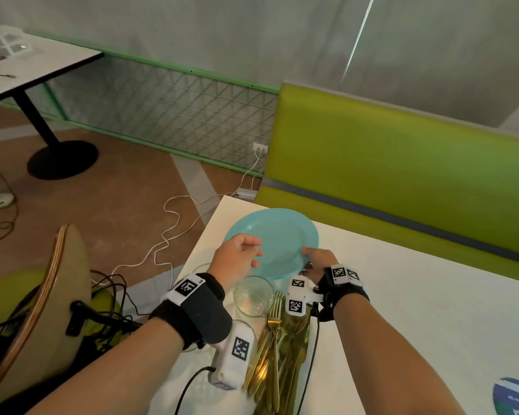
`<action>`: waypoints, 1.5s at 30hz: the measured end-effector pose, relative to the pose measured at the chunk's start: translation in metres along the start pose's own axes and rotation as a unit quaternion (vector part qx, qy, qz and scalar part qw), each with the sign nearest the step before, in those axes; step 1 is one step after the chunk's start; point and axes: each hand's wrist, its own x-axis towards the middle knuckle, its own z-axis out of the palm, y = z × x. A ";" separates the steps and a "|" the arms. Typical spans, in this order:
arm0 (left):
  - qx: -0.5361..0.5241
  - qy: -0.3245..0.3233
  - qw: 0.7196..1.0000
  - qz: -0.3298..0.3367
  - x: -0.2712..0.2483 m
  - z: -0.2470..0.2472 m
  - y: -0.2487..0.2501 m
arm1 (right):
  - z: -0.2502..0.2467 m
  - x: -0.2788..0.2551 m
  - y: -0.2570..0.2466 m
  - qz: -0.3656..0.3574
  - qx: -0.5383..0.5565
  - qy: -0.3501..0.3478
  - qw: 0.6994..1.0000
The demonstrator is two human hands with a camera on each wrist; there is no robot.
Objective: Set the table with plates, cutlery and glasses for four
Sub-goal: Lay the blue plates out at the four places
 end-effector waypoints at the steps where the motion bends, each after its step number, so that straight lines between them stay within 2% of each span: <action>1: -0.001 0.000 1.000 0.000 -0.001 0.000 -0.001 | -0.002 -0.003 0.000 -0.008 0.006 0.003 1.000; 7: -0.004 -0.010 1.000 0.016 -0.013 0.008 0.001 | -0.037 -0.038 -0.009 -0.080 0.033 0.033 0.996; 13: -0.035 0.081 0.996 0.021 -0.034 0.016 0.010 | -0.101 -0.118 -0.019 -0.173 0.129 0.029 0.976; 14: -0.055 0.076 0.995 0.019 -0.039 0.017 0.013 | -0.113 -0.136 -0.017 -0.184 0.144 0.028 0.972; 16: -0.152 0.014 0.988 -0.012 -0.054 0.022 0.025 | -0.134 -0.172 -0.009 -0.205 0.165 0.040 0.964; 19: -0.306 -0.142 0.938 -0.082 -0.087 0.034 0.041 | -0.158 -0.223 0.012 -0.224 0.182 0.074 0.955; 22: -0.377 -0.284 0.873 -0.121 -0.117 0.052 0.044 | -0.175 -0.270 0.040 -0.235 0.177 0.101 0.950; 24: -0.374 -0.325 0.859 -0.128 -0.132 0.063 0.041 | -0.182 -0.293 0.058 -0.235 0.163 0.116 0.951; 31: -0.293 -0.341 0.881 -0.147 -0.174 0.096 0.017 | -0.201 -0.333 0.115 -0.254 0.145 0.193 0.936; 35: -0.261 -0.325 0.898 -0.143 -0.187 0.111 0.011 | -0.209 -0.337 0.131 -0.308 0.072 0.257 0.913; 38: -0.252 -0.327 0.901 -0.136 -0.189 0.123 0.011 | -0.222 -0.338 0.135 -0.302 0.023 0.311 0.901; 42: -0.247 -0.333 0.901 -0.129 -0.189 0.146 0.016 | -0.246 -0.336 0.130 -0.288 0.068 0.349 0.889; 45: -0.246 -0.326 0.904 -0.127 -0.190 0.168 0.024 | -0.268 -0.334 0.118 -0.282 0.062 0.365 0.885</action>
